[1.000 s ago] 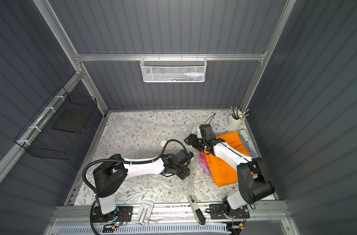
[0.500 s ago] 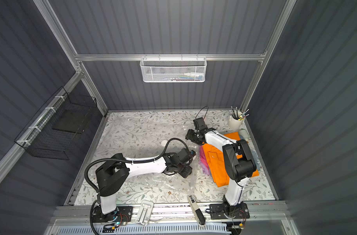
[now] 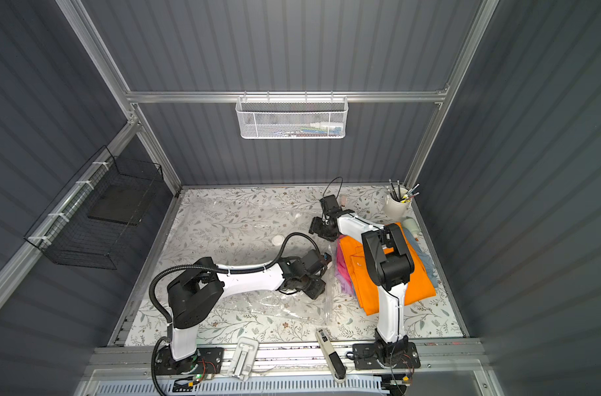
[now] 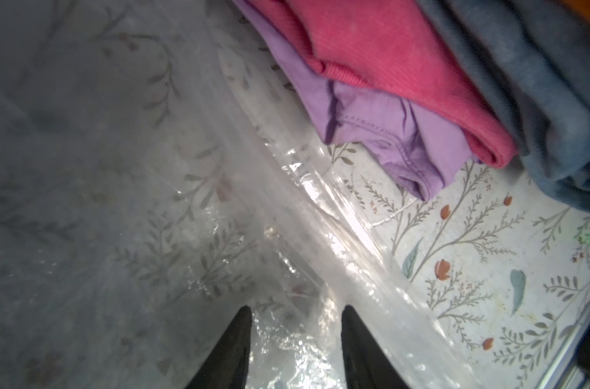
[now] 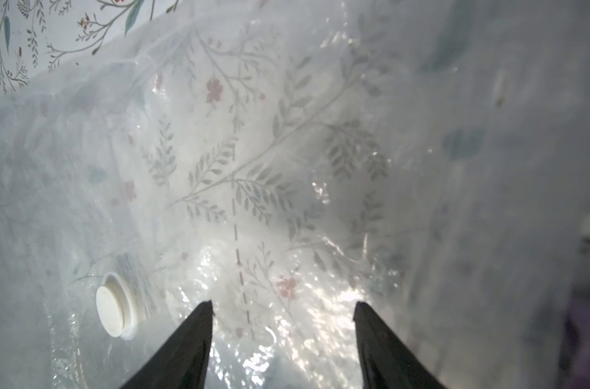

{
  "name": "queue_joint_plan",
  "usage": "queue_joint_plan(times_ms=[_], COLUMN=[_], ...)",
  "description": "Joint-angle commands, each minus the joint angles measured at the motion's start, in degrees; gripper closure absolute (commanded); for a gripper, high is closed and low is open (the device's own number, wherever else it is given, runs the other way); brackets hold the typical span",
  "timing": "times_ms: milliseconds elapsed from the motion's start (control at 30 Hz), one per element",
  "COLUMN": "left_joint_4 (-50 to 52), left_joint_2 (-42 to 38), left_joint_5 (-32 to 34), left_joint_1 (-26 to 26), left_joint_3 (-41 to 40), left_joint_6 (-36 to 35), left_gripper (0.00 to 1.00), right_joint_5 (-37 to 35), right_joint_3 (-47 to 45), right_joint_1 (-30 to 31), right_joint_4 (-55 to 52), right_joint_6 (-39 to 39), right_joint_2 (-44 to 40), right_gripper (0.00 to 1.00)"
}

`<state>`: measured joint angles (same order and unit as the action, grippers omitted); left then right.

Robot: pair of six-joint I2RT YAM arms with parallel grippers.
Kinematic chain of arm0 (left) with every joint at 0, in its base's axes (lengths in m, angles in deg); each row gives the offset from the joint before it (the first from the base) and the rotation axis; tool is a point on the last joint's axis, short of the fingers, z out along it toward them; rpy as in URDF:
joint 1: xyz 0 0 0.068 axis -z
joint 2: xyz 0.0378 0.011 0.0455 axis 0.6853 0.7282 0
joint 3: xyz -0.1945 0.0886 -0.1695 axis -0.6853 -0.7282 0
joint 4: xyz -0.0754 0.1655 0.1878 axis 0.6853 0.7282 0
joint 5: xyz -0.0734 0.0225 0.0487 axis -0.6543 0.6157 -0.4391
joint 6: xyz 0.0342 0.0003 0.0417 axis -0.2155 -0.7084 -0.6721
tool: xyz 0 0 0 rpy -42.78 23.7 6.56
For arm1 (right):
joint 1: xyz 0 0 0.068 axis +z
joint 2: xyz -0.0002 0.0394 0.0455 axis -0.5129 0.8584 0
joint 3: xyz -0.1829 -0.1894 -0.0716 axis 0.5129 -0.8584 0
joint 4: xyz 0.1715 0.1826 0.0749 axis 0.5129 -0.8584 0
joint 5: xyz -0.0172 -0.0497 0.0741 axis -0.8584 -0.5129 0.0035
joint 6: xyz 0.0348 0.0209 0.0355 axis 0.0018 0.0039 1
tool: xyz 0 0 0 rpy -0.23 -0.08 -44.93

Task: Take the trousers out of the vacuum bag
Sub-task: Adjust the vacuum bag at the center of the board, then reset both arms

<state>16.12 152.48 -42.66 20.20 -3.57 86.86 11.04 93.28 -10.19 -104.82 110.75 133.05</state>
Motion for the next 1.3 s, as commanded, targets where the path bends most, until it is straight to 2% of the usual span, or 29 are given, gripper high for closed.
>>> queue_joint_plan(times_ms=[0, 333, 567, 800, 967, 1100, 1133, 1267], left_joint_4=[0.55, 0.81, 2.59, 5.87, 6.6, 4.81, 4.14, 0.44], left_joint_2=[1.66, 2.56, 1.65, -4.21, -11.22, -19.13, -21.48, -30.79], left_joint_5=[-0.15, 0.35, 2.24, 9.1, 16.7, 26.06, 28.54, 34.77], left_joint_1=[0.43, 0.44, 0.45, 0.43, 0.34, -0.13, -0.76, -6.59], left_joint_3=[1.7, 2.82, 4.48, 5.76, 5.55, 2.55, 1.5, -4.04], left_joint_6=[-0.03, 0.04, -0.74, -2.89, -4.65, -6.89, -7.65, -8.76], left_gripper=[0.55, 0.55, 0.55, 0.52, 0.42, 0.33, 0.31, 0.27], right_joint_5=[1.82, 4.22, 5.83, 10.99, 11.26, 8.69, 5.08, -2.02], right_joint_3=[3.63, 11.99, 10.99, 3.08, -2.41, -8.57, -10.68, -17.92], right_joint_1=[-0.19, -0.23, -0.41, -1.37, -2.4, -3.47, -3.89, -5.83], right_joint_4=[-2.62, -5.89, -2.02, 8.83, 13.82, 16.4, 16.9, 17.02], right_joint_6=[-2.05, -3.76, -4.14, -2.71, -4.09, -6.34, -7.12, -10.73], right_joint_2=[2.39, 7.9, 5.03, -7.24, -18.6, -29.73, -32.82, -44.26], right_gripper=[0.33, 0.33, 0.33, 0.3, 0.29, 0.28, 0.28, 0.25])
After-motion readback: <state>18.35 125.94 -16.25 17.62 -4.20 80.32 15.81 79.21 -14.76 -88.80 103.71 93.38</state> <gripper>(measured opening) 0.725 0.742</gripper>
